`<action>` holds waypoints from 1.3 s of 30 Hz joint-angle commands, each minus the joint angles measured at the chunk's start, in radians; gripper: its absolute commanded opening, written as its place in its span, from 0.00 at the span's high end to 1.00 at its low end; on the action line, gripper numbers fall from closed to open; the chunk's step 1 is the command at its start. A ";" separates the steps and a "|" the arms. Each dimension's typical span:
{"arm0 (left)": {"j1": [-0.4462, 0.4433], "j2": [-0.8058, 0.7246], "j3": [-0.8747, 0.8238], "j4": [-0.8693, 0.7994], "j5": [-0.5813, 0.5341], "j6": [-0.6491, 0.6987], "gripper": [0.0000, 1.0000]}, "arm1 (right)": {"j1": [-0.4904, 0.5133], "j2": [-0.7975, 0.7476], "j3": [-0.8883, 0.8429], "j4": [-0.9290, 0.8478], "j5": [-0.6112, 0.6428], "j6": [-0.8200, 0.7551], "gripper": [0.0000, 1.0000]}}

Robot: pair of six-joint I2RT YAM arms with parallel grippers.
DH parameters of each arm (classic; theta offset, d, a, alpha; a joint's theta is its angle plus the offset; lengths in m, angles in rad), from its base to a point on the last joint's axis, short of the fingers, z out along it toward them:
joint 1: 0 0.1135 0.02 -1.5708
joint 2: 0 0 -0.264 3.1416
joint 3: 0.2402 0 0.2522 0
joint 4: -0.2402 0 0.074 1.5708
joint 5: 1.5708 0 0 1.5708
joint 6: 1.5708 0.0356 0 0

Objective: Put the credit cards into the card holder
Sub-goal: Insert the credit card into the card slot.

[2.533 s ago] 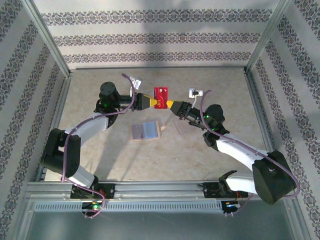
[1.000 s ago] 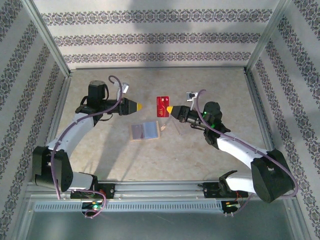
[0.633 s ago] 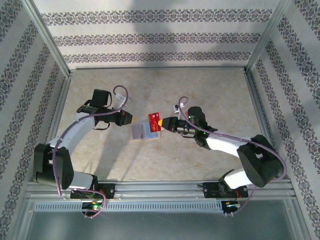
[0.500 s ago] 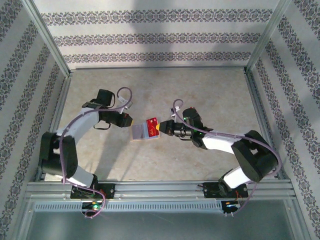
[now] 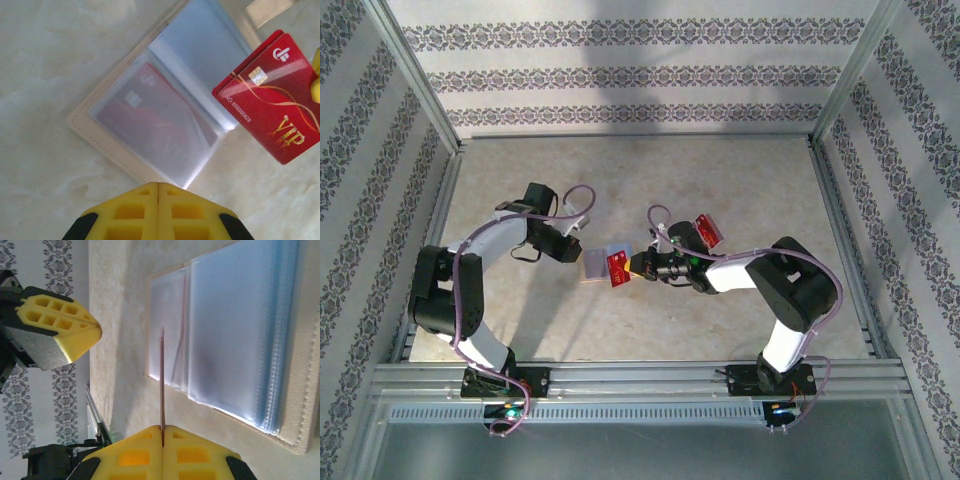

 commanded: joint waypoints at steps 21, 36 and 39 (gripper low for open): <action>-0.088 0.146 0.029 0.003 -0.132 0.075 1.00 | 0.013 0.097 0.036 0.073 -0.032 0.004 1.00; -0.088 0.171 0.022 0.022 -0.172 0.085 1.00 | 0.020 0.160 0.074 0.138 -0.061 0.030 1.00; -0.089 0.176 0.023 0.021 -0.168 0.085 1.00 | 0.019 0.178 0.096 0.137 -0.065 0.024 1.00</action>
